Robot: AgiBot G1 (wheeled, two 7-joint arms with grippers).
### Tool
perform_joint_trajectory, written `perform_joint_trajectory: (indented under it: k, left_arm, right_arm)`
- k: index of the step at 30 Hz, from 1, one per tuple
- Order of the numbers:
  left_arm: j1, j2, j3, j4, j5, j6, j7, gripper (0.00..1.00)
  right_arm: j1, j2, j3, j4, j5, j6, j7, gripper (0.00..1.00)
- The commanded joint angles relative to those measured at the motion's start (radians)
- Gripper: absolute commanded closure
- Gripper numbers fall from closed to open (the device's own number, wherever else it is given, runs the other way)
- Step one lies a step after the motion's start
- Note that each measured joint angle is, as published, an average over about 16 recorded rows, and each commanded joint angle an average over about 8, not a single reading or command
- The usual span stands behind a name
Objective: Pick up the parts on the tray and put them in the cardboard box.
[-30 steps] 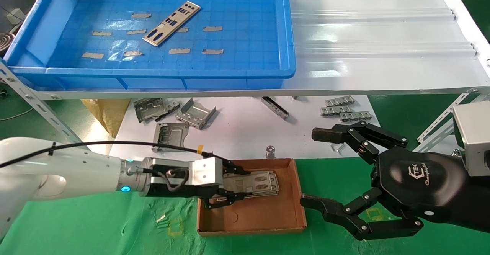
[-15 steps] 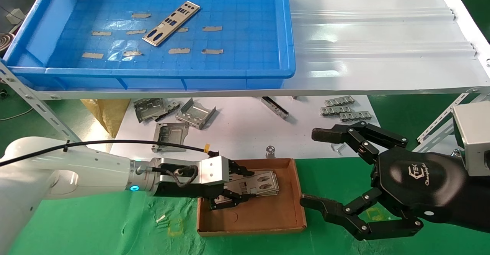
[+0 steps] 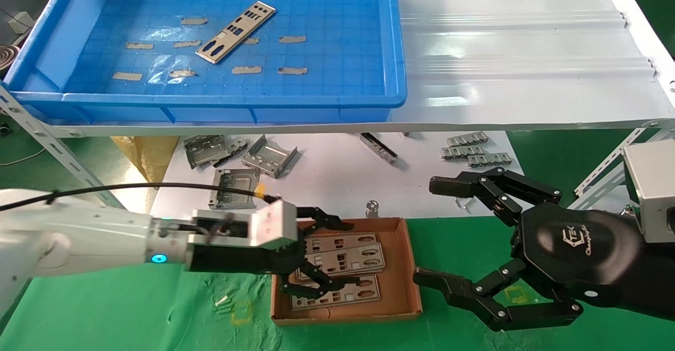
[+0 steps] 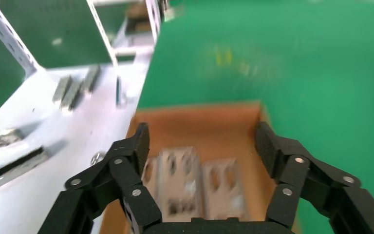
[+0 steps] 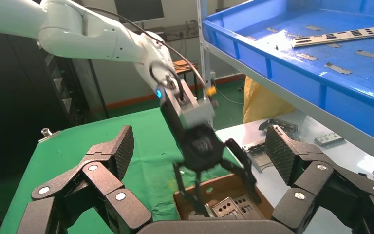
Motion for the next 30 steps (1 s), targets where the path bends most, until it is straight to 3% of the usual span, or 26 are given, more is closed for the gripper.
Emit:
perform_joint_trajectory:
  k: [1, 7, 15, 30]
  left_arm:
    - [0.005, -0.015, -0.018, 0.013, -0.030, 0.059, -0.024, 0.00]
    - [0.035, -0.037, -0.049, 0.015, -0.090, 0.108, -0.077, 0.00]
    - [0.042, -0.048, -0.054, -0.015, -0.086, 0.097, -0.084, 0.00]
    - [0.143, -0.189, -0.160, -0.290, -0.143, 0.071, -0.258, 0.00]
  right_arm:
    - [0.000, 0.000, 0.000, 0.000, 0.000, 0.000, 0.000, 0.00]
    - [0.000, 0.000, 0.000, 0.000, 0.000, 0.000, 0.000, 0.00]
    - [0.000, 0.000, 0.000, 0.000, 0.000, 0.000, 0.000, 0.00]
    - [0.000, 0.000, 0.000, 0.000, 0.000, 0.000, 0.000, 0.00]
